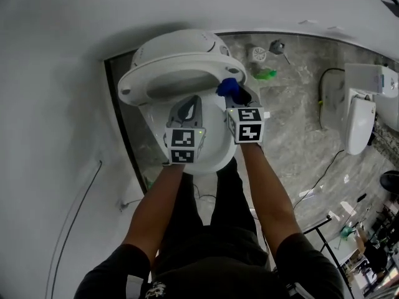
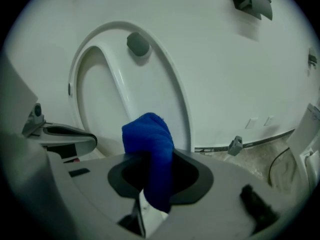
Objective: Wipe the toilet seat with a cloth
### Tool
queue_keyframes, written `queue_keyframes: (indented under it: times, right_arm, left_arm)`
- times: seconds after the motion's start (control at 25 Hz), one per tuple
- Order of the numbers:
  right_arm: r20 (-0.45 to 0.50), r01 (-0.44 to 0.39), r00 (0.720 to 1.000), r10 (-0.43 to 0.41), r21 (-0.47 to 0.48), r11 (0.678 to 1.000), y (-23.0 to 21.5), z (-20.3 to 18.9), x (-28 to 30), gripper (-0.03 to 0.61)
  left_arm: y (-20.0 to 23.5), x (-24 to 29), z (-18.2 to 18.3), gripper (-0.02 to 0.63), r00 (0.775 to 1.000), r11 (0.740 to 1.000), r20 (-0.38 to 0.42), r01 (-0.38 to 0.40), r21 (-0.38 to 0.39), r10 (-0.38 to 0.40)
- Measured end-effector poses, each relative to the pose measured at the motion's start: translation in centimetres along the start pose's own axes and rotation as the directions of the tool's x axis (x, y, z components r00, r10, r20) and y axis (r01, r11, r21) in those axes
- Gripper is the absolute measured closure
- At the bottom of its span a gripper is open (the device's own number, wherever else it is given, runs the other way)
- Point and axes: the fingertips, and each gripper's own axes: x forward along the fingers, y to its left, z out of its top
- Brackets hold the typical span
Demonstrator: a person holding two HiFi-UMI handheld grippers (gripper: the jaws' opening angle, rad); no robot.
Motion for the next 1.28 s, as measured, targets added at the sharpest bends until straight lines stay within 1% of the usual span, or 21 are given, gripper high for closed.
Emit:
queue_keyframes:
  times: [0.16,0.28,0.4,0.6,0.76,0.96,1.12,1.28]
  right_arm:
    - [0.000,0.007,1.000,-0.007,0.007,1.000,-0.2,-1.9,0.7,0.480]
    - [0.041,0.008,0.999,-0.008,0.002,1.000,0.1,-1.7,0.8,0.480]
    - [0.062,0.005,0.998,-0.004,-0.016,1.000,0.3,-1.6,0.5,0.482]
    - [0.087,0.029,0.996,-0.027,-0.019,0.999,0.7,-2.3,0.3,0.482]
    - [0.051,0.022,0.998,-0.022,-0.001,1.000,1.1,-4.1,0.6,0.482]
    - [-0.018,0.034,0.999,-0.033,0.065,0.997,0.8,-6.8,3.2,0.482]
    - [-0.050,0.055,0.997,-0.053,0.036,0.998,0.4,-7.9,5.4,0.482]
    - [-0.077,0.054,0.996,-0.054,-0.009,0.999,1.2,-9.2,6.7,0.482]
  left_arm:
    - [-0.5,0.6,-2.6,0.604,1.000,1.000,-0.018,0.007,-0.018,-0.007]
    - [-0.6,0.8,-4.4,0.604,0.999,0.999,-0.039,0.001,-0.044,-0.003]
    - [-0.7,0.9,-6.3,0.604,0.998,0.997,-0.059,-0.019,-0.069,0.015]
    - [-0.3,0.7,-7.9,0.604,0.997,0.996,-0.067,-0.037,-0.076,0.032]
    - [-0.4,0.3,-8.5,0.604,0.997,0.995,-0.073,-0.040,-0.087,0.034]
    - [0.1,0.6,-9.3,0.604,0.996,0.996,-0.079,-0.042,-0.083,0.036]
    - [1.1,1.0,-10.0,0.604,0.997,0.996,-0.072,-0.047,-0.078,0.042]
    - [3.4,0.7,-10.9,0.604,0.995,0.993,-0.074,-0.078,-0.090,0.071]
